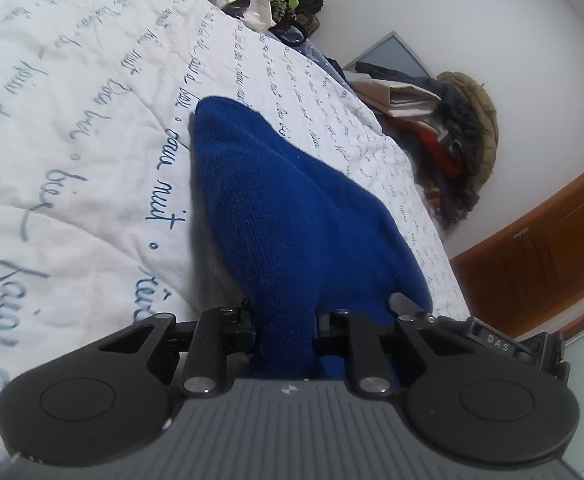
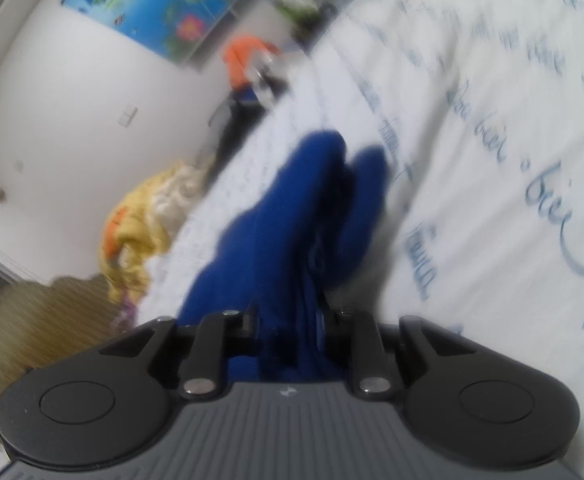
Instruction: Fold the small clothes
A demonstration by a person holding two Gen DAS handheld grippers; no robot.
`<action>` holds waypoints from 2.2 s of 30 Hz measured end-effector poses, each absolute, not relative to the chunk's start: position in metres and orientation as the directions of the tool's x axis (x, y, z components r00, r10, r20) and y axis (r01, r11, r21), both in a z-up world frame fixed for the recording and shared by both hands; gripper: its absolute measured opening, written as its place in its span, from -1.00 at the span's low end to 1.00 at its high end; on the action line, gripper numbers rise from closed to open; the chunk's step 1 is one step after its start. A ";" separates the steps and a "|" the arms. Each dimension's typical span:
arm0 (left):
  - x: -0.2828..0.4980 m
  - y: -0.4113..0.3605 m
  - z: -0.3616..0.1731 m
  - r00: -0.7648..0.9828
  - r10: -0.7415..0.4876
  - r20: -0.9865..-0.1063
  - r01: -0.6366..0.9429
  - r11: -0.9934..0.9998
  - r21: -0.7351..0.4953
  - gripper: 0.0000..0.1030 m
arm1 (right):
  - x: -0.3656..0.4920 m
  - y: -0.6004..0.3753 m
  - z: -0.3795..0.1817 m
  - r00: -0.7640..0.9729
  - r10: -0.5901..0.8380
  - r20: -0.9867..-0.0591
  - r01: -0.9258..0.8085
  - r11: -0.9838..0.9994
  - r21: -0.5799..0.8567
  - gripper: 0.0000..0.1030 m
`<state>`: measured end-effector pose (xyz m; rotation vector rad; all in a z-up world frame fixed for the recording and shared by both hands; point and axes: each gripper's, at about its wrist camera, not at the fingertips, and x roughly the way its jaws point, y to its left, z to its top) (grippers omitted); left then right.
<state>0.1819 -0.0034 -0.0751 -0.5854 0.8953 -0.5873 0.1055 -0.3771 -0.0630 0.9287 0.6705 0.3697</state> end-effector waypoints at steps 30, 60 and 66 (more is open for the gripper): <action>0.065 0.015 -0.052 0.548 -0.585 -0.598 0.357 0.810 -0.465 -0.73 | -0.011 -0.325 -0.027 0.728 0.463 -0.505 -0.078 0.788 0.611 -0.77; 0.027 -0.031 -0.060 0.701 -0.213 -0.680 0.270 0.963 -0.023 0.95 | -0.050 -0.245 -0.019 0.803 0.063 -0.592 -0.003 0.995 0.102 0.33; 0.020 -0.027 -0.063 0.683 -0.173 -0.710 0.247 0.969 0.002 1.00 | -0.056 -0.235 -0.019 0.787 0.074 -0.613 0.000 0.993 0.120 0.51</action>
